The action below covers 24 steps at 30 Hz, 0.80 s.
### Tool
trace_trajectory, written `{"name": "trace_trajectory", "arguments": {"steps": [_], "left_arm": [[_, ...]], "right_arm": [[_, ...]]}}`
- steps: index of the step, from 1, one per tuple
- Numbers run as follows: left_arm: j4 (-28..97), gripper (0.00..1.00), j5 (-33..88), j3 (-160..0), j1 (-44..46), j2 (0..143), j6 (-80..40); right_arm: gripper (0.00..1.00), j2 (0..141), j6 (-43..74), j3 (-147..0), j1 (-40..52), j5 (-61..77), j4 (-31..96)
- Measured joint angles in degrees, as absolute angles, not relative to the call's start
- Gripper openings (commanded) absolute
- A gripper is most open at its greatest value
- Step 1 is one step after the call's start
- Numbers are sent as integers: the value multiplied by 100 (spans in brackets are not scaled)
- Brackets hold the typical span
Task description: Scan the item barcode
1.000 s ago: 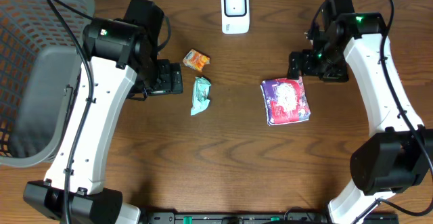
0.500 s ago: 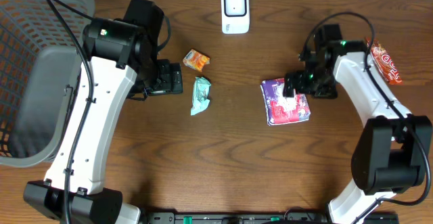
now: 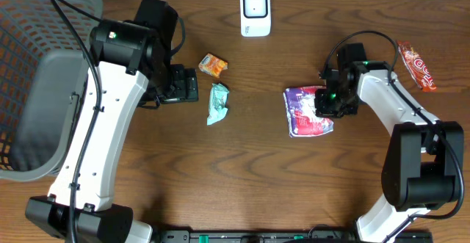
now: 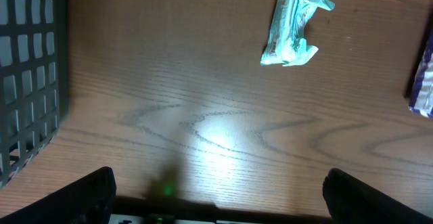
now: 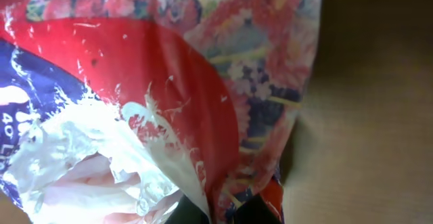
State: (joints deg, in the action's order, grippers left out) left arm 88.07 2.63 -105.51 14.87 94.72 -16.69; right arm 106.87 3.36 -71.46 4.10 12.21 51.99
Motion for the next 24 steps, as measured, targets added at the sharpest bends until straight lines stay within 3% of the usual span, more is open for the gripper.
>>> {"name": "trace_trajectory", "arguments": {"steps": [6, 11, 17, 24], "left_arm": [[8809, 98, 266, -10551, 1487, 9472, -1669], [8807, 98, 263, -10549, 1487, 9472, -1669], [8807, 98, 266, -10549, 1487, 9474, -1669], [8807, 98, 263, -10549, 1487, 9474, -1669]], "right_arm": [[1, 10687, 414, -8318, 475, 816, 6180], [1, 10674, 858, -9135, 1004, -840, 6807], [1, 10676, 1887, -9188, 1922, -2998, 7317], [1, 10674, 2779, -8812, 2716, -4272, 7131]]}}
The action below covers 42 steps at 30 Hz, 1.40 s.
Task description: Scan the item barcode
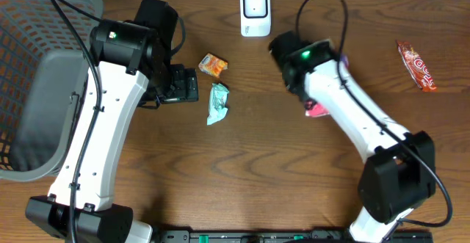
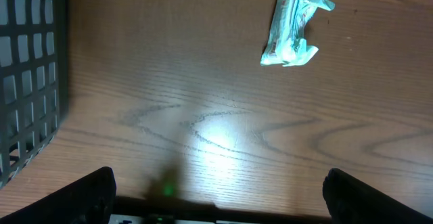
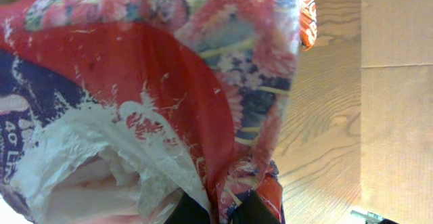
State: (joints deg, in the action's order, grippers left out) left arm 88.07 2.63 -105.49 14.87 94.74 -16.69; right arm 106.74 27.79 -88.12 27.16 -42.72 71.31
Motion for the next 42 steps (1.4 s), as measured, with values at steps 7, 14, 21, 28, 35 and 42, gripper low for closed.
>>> {"name": "trace_trajectory", "arguments": {"steps": [7, 14, 21, 28, 35, 42], "left_arm": [[8807, 98, 263, -10549, 1490, 9474, -1669], [8807, 98, 263, -10551, 1487, 9472, -1669], [8807, 98, 263, -10549, 1490, 9474, -1669], [8807, 98, 263, -10549, 1487, 9474, -1669], [8807, 98, 263, -10549, 1487, 9474, -1669], [8807, 98, 263, -10551, 1487, 9474, -1669]], "right_arm": [[6, 10676, 3208, -7693, 3146, -4484, 6635], [49, 10676, 3299, -7557, 3837, -3487, 6084], [60, 10676, 2928, -7975, 3986, -1695, 5935], [73, 10676, 2366, -9198, 3371, -913, 6930], [77, 10674, 2169, -9391, 3059, -698, 7102], [86, 10674, 2134, -9391, 3144, -296, 6783]]}}
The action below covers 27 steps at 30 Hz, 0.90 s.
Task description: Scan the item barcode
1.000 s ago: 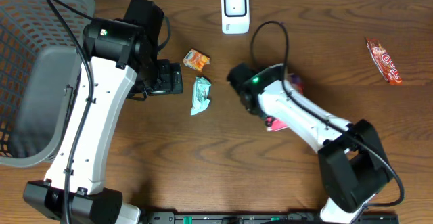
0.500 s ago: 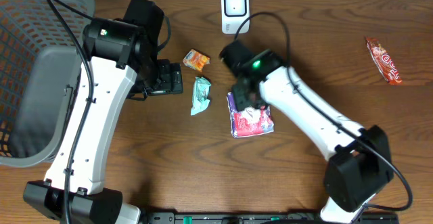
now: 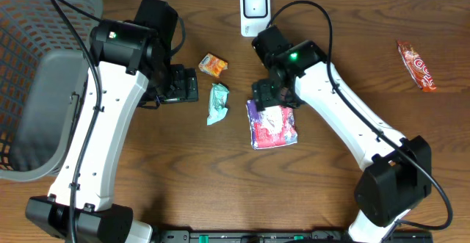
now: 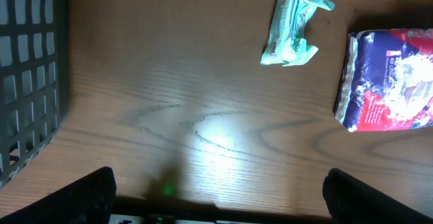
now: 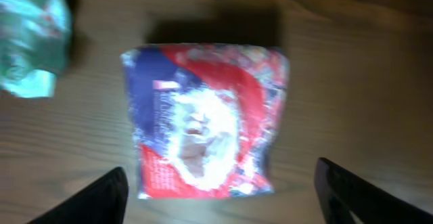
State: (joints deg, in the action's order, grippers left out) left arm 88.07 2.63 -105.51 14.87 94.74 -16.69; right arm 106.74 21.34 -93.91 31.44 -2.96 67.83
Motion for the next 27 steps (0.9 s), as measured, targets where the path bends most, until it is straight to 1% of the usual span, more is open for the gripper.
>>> {"name": "trace_trajectory", "arguments": {"steps": [4, 10, 16, 19, 20, 21, 22, 25, 26, 27], "left_arm": [[8809, 98, 263, -10549, 1487, 9474, -1669], [8809, 98, 263, -10551, 1487, 9474, -1669], [8807, 98, 263, -10549, 1487, 9474, -1669], [8807, 98, 263, -10549, 1490, 9474, -1669], [8807, 98, 263, -10551, 1487, 9474, -1667], [8807, 98, 263, -10549, 1490, 9474, -1669], [8807, 98, 263, -10549, 1487, 9474, -1669], [8807, 98, 263, -10551, 1487, 9474, -1667], [8807, 98, 266, -10551, 1487, 9474, -1667], [8807, 98, 266, -10551, 1487, 9474, -1669]], "right_arm": [[86, 10674, 2123, -9225, 3339, -91, 6410], [86, 10676, 2150, -8326, 3717, 47, 5494], [86, 10676, 2211, -7749, 3992, -12, 4978], [81, 10676, 2349, -7518, 4077, -235, 4880], [77, 10674, 2370, -7443, 4086, -298, 4790], [70, 10676, 2405, -7338, 4091, -357, 4665], [66, 10674, 2434, -7262, 4091, -408, 4595], [64, 10674, 2519, -6982, 4091, -587, 4355], [62, 10674, 2547, -6901, 4091, -659, 4307], [59, 10674, 2571, -6820, 4091, -740, 4252]]}}
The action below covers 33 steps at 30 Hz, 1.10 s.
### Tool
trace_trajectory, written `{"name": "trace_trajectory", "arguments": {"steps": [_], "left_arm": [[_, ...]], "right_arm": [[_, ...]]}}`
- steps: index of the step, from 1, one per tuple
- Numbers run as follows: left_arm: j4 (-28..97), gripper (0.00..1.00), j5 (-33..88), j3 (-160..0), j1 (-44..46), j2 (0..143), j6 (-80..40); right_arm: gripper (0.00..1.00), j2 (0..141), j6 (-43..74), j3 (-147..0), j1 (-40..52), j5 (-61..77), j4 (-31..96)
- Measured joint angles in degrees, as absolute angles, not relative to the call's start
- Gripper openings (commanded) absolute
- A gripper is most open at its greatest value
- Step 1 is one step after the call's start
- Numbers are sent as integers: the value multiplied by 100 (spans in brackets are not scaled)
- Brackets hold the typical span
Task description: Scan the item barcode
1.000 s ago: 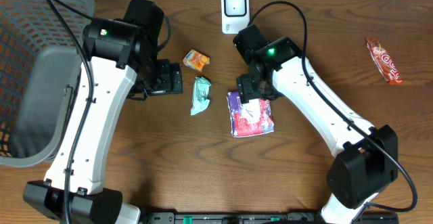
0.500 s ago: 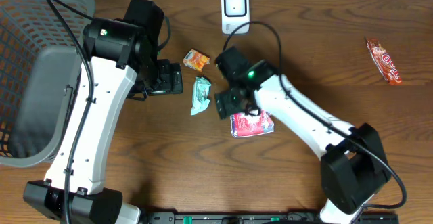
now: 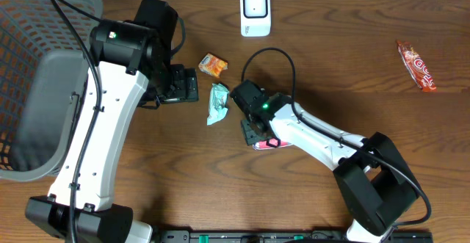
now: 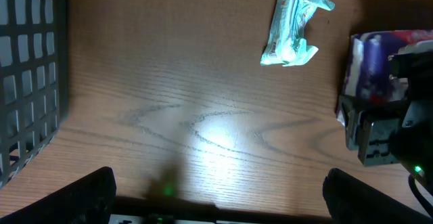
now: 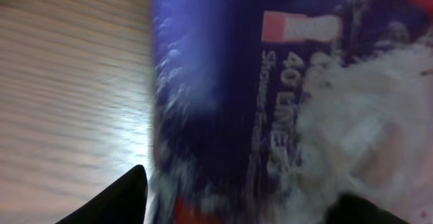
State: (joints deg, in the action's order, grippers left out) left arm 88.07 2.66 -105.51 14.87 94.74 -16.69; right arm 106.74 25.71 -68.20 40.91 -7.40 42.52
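The white scanner (image 3: 255,12) stands at the table's far edge. The purple-and-red packet (image 5: 284,82) lies flat at the table's middle. From overhead it is mostly hidden under my right arm, and only a pink corner (image 3: 267,143) shows. My right gripper (image 5: 243,207) is low over the packet's left end, open, with a finger on either side of it. The left wrist view shows the packet's purple edge (image 4: 369,65) with the right gripper (image 4: 379,132) on it. My left gripper (image 4: 220,193) hangs open over bare wood, left of the packet, with nothing in it.
A teal wrapper (image 3: 218,103) lies just left of the packet, with an orange snack (image 3: 213,65) behind it. A red bar (image 3: 416,64) lies at the far right. A dark grey basket (image 3: 37,67) fills the left side.
My right gripper was open high above the packet and is now low at its left end, astride it. The packet lies in the same place. The left arm has not moved.
My right gripper was shut on the packet at the table's right. Then it held the packet up near the scanner. Then the packet lay at the table's middle with the gripper open above it. Now the open gripper is down on it.
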Motion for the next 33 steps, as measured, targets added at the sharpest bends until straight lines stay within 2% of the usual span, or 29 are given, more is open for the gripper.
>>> {"name": "trace_trajectory", "arguments": {"steps": [3, 5, 9, 15, 22, 29, 33], "left_arm": [[8807, 98, 263, -10551, 1487, 9474, -1667], [8807, 98, 263, -10549, 1487, 9474, -1669], [8807, 98, 266, -10549, 1487, 9474, -1669], [8807, 98, 266, -10551, 1487, 9474, -1669], [8807, 98, 261, -10549, 1487, 9474, -1669], [8807, 98, 263, -10549, 1487, 9474, -1669], [8807, 98, 263, -10549, 1487, 9474, -1669]], "right_arm": [[16, 10674, 2657, -6674, 4091, -895, 4195], [1, 10674, 2663, -6657, 4091, -952, 4189], [1, 10669, 2674, -6748, 4066, -871, 4335], [1, 10669, 2287, -7594, 3747, 150, 4989], [1, 10669, 1391, -8650, 2764, 2467, 5590], [1, 10669, 683, -8565, 1603, 4840, 5599], [1, 10669, 325, -8042, 965, 5994, 5369]]}}
